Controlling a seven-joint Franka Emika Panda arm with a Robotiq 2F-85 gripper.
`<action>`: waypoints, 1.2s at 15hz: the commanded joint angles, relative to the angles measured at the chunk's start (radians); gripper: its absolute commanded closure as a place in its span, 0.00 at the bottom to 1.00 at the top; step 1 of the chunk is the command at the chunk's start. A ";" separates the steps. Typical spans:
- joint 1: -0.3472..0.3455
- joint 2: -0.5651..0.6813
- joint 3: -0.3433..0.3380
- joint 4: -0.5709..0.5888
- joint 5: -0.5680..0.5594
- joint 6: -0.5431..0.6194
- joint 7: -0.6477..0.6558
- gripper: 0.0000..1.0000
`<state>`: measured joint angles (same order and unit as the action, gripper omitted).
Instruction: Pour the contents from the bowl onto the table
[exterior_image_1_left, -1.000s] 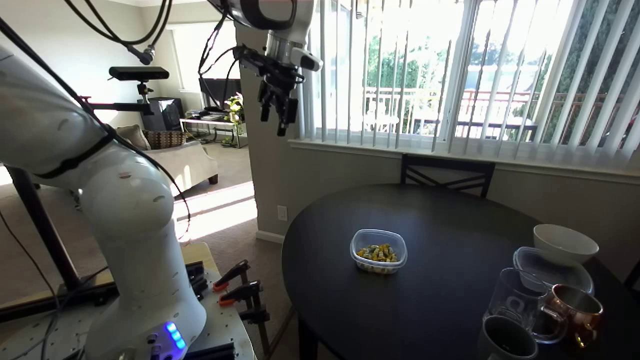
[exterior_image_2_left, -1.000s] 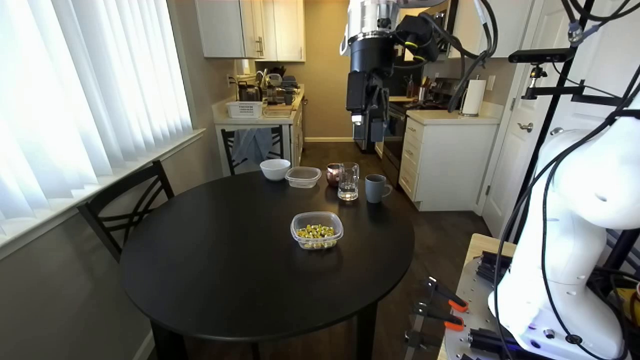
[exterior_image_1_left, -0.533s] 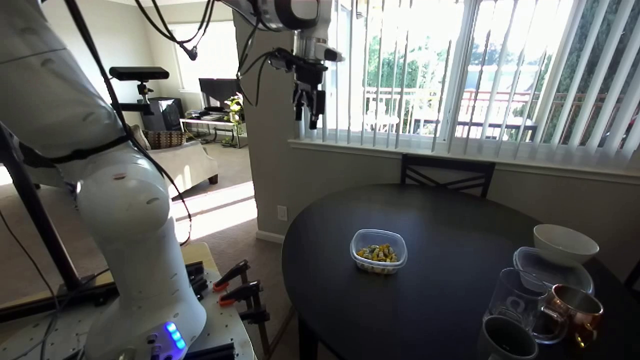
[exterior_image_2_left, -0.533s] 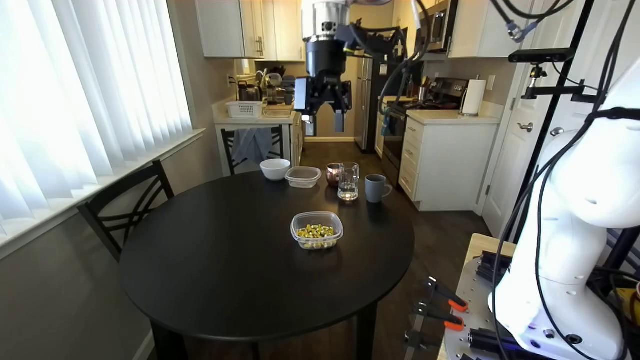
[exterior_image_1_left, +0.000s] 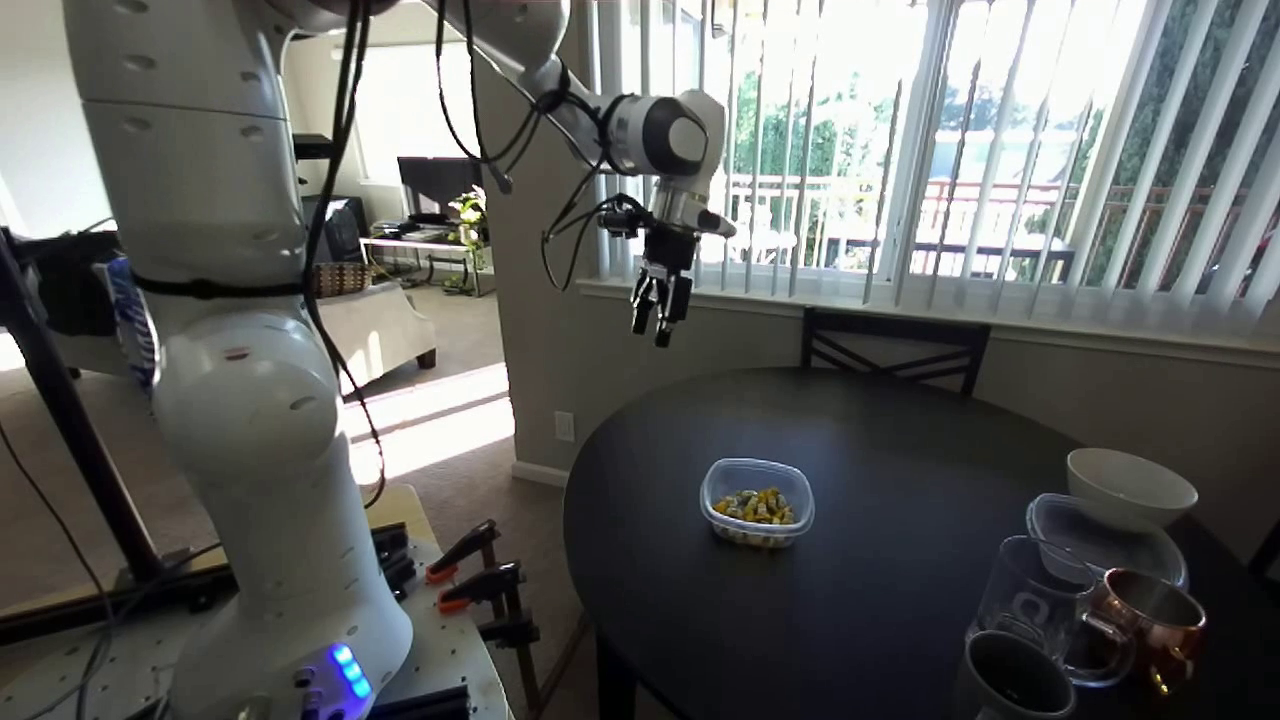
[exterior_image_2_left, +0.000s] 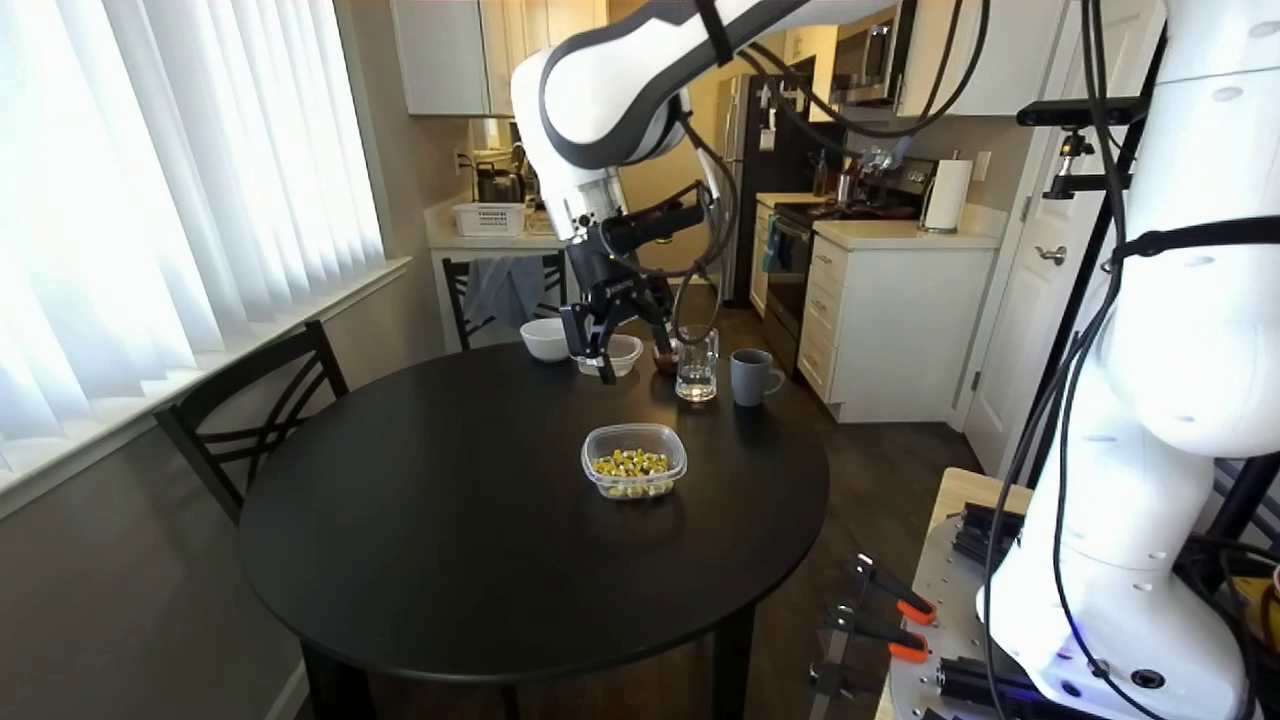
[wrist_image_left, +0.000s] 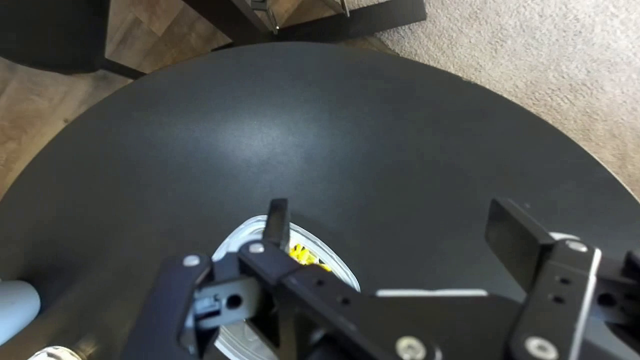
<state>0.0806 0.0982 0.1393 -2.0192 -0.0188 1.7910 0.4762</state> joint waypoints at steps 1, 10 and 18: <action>0.026 0.030 -0.021 0.021 -0.001 -0.028 0.002 0.00; 0.011 0.130 -0.040 -0.004 0.056 0.221 -0.115 0.00; -0.032 0.300 -0.071 -0.121 0.254 0.725 -0.207 0.00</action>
<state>0.0684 0.3558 0.0625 -2.1276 0.1507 2.4160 0.2977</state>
